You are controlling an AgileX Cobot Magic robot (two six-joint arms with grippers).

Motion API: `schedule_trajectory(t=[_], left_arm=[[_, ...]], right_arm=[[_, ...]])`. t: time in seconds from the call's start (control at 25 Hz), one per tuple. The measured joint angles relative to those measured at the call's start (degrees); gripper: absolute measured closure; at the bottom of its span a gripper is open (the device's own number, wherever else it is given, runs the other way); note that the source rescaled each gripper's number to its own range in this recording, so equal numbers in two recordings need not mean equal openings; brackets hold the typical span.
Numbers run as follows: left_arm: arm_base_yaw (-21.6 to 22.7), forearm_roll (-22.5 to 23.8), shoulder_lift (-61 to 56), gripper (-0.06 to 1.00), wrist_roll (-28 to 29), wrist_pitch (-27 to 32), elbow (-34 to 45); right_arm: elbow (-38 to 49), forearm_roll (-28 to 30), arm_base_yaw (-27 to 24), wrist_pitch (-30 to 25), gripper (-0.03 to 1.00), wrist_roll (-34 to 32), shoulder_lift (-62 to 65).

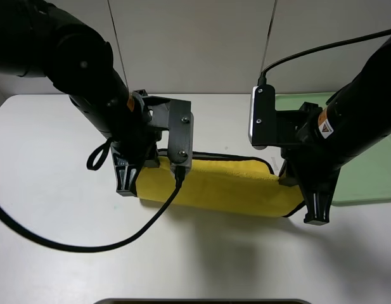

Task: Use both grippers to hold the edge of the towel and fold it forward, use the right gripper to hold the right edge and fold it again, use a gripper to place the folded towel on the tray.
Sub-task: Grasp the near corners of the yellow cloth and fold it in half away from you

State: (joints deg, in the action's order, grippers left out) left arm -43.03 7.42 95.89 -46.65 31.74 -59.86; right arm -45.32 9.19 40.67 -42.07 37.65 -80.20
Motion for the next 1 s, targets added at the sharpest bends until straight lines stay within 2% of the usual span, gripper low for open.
schedule_trajectory(t=[0.48, 0.84, 1.0], left_arm=[[1.68, 2.34, 4.49, 0.94, 0.00, -7.31, 0.00], [5.01, 3.30, 7.54, 0.94, 0.00, -13.50, 0.00], [5.01, 3.34, 8.43, 0.94, 0.00, -15.67, 0.00]], right_arm=[[-10.34, 1.60, -0.65, 1.30, 0.97, -2.79, -10.06], [-10.93, 2.85, -5.86, 3.28, 0.97, -5.25, -12.93], [-10.93, 2.85, -6.30, 4.17, 0.97, -5.25, -12.93]])
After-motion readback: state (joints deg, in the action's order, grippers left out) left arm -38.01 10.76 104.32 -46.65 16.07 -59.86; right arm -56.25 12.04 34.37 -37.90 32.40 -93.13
